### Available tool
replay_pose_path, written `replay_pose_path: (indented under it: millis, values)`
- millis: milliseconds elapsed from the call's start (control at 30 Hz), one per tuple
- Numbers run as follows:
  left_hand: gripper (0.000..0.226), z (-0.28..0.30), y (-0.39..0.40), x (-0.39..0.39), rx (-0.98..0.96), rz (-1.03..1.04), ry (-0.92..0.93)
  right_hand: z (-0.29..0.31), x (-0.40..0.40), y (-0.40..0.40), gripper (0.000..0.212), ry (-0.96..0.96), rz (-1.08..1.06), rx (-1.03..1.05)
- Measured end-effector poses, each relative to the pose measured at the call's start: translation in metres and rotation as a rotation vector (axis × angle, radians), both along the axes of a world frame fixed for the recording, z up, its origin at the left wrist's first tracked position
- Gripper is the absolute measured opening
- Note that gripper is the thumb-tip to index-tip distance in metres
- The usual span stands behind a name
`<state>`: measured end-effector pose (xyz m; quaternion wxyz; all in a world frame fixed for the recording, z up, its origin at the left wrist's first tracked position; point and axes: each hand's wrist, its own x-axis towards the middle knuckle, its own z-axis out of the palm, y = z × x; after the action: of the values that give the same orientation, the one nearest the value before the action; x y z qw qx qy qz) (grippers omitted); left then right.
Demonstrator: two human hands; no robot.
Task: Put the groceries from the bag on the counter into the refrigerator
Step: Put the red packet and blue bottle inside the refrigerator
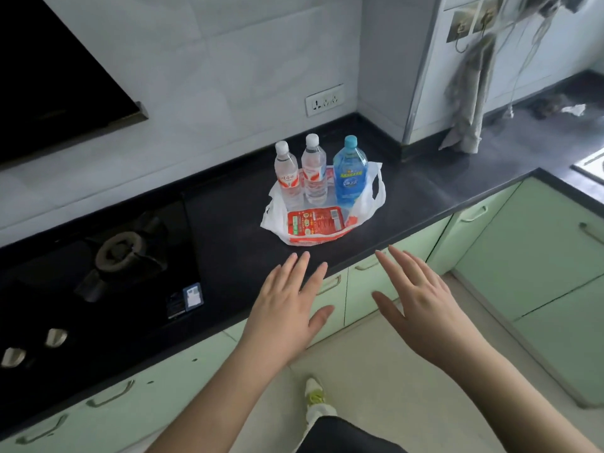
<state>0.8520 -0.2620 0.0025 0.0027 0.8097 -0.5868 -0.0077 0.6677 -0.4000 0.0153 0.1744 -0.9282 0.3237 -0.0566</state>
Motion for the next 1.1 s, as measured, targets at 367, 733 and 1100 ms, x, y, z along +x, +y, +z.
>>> replay_pose_path:
  millis: [367, 733, 1100]
  values:
    - [0.066, -0.008, -0.086, 0.112, -0.094, -0.080, 0.080, 0.004, 0.121, -0.068, 0.066, -0.043, 0.028, -0.045]
    - [0.062, -0.038, -0.160, 0.161, -0.007, -0.136, 0.195, -0.025, 0.152, -0.134, 0.071, 0.009, -0.067, 0.040]
    - [0.053, -0.062, -0.220, 0.174, -0.015, 0.005, 0.262, -0.053, 0.184, -0.201, 0.073, 0.005, -0.050, 0.152]
